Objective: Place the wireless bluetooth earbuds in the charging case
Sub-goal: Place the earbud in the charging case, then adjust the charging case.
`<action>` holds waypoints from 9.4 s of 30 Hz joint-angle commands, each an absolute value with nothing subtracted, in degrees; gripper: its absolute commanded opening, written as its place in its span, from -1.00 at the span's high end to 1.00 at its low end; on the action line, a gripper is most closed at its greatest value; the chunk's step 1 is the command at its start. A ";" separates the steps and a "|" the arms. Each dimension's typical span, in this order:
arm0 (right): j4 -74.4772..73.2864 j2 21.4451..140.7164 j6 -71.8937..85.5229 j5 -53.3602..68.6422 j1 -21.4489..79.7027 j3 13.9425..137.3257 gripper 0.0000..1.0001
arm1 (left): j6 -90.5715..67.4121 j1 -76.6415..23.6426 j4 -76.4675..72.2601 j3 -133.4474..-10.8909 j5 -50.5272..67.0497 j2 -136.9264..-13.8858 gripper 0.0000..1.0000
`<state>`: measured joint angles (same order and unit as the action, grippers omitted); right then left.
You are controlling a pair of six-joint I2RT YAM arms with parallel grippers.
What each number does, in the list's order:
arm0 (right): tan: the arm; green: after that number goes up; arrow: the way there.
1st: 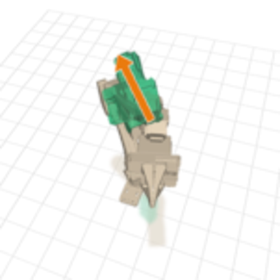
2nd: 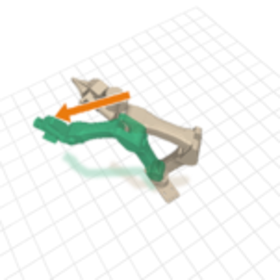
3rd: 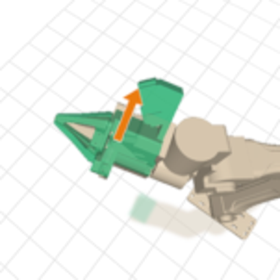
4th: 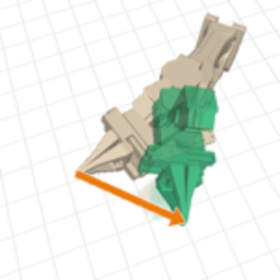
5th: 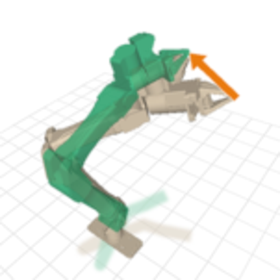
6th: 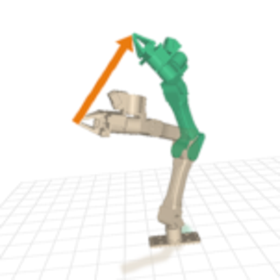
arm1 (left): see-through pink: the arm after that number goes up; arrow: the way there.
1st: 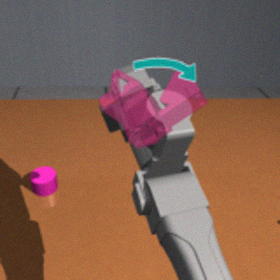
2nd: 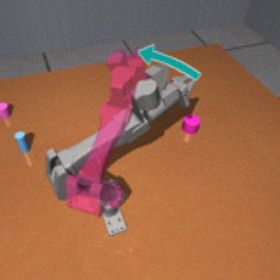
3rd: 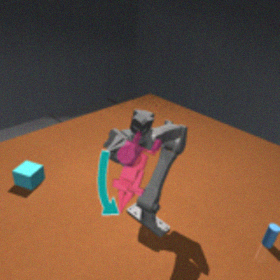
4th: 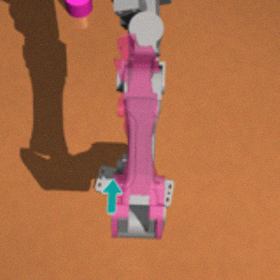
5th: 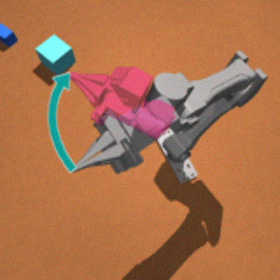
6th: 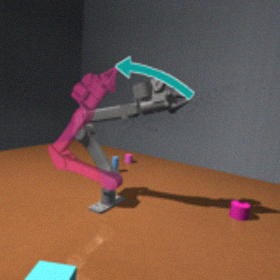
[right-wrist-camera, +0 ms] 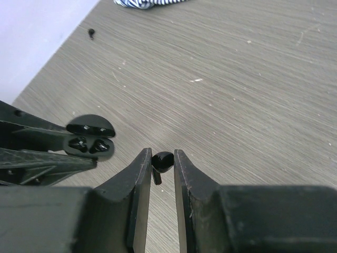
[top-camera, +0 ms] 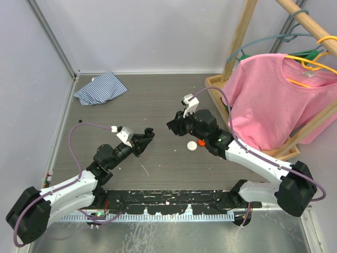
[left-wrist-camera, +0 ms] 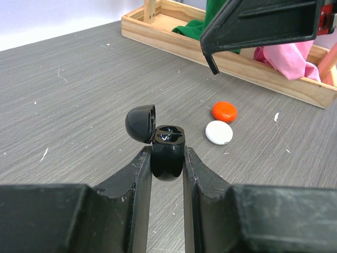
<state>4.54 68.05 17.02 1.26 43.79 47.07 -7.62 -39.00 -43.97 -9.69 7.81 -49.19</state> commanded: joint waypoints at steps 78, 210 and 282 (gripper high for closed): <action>52.51 68.48 19.43 14.47 54.60 34.08 0.63 | -11.74 -39.19 -61.07 -7.21 21.09 -42.00 1.00; 15.04 60.78 10.05 4.78 55.21 45.37 0.06 | -6.86 -39.22 -61.46 -8.38 24.30 -46.40 1.00; 42.52 58.77 14.30 42.05 37.35 28.03 -0.30 | -15.45 -39.25 -60.66 -12.69 25.96 -46.17 0.99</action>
